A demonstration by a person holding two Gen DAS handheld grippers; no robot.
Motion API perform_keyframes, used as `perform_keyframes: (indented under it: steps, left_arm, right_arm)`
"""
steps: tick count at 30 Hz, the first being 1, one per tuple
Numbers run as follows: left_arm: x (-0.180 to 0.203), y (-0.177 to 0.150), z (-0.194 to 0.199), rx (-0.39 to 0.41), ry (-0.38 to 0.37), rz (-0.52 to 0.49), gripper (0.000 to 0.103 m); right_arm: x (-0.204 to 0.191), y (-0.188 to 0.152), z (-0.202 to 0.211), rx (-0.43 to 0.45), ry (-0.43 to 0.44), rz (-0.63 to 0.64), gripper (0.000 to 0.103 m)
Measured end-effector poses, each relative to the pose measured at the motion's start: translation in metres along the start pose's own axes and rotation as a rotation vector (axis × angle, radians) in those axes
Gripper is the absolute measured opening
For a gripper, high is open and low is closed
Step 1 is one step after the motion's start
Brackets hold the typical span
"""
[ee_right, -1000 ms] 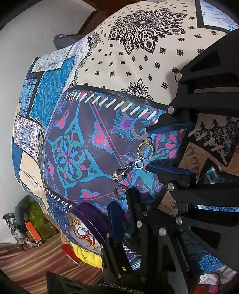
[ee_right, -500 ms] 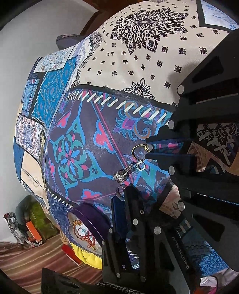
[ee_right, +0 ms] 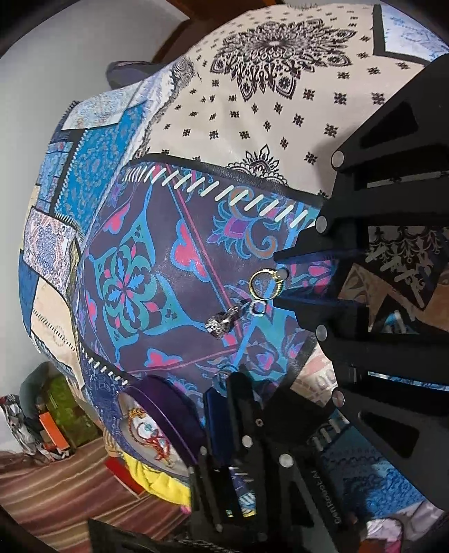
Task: Organize jewelry
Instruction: 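Lift the gold ring with the right gripper while the left grasps a silver ring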
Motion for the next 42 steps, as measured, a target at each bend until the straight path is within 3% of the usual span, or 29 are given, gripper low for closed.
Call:
perform_keyframes:
  steps: [12,17,23,32,42]
  left_arm:
    - [-0.003,0.001,0.002,0.007,-0.020,0.018,0.020]
    - [-0.004,0.002,0.007,0.016,-0.017,0.018,0.020]
    - [-0.007,0.004,0.021,0.040,-0.014,0.022,0.020]
    - [-0.017,0.013,0.053,0.103,-0.005,0.047,0.020]
    - [-0.050,0.025,0.087,0.186,0.030,0.103,0.020]
  right_arm:
    - [-0.005,0.007,-0.005,0.012,-0.006,0.019,0.017]
    - [-0.007,0.008,-0.002,0.029,-0.014,0.015,0.008]
    - [-0.008,0.010,0.003,0.038,-0.018,0.014,0.008]
    - [-0.013,0.020,0.031,0.101,-0.037,0.019,0.008]
    - [-0.039,0.064,0.065,0.231,0.000,0.038,0.008]
Point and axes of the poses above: each gripper's, at about its wrist camera, not at the fingertips, and z roughly against the way its jaws point, x to its right, y to its top, the point moved 9 cm from there along -z, roughly the way its jaws point, and after that the axes turned 6 degrees about z, right-handed, at the moved point
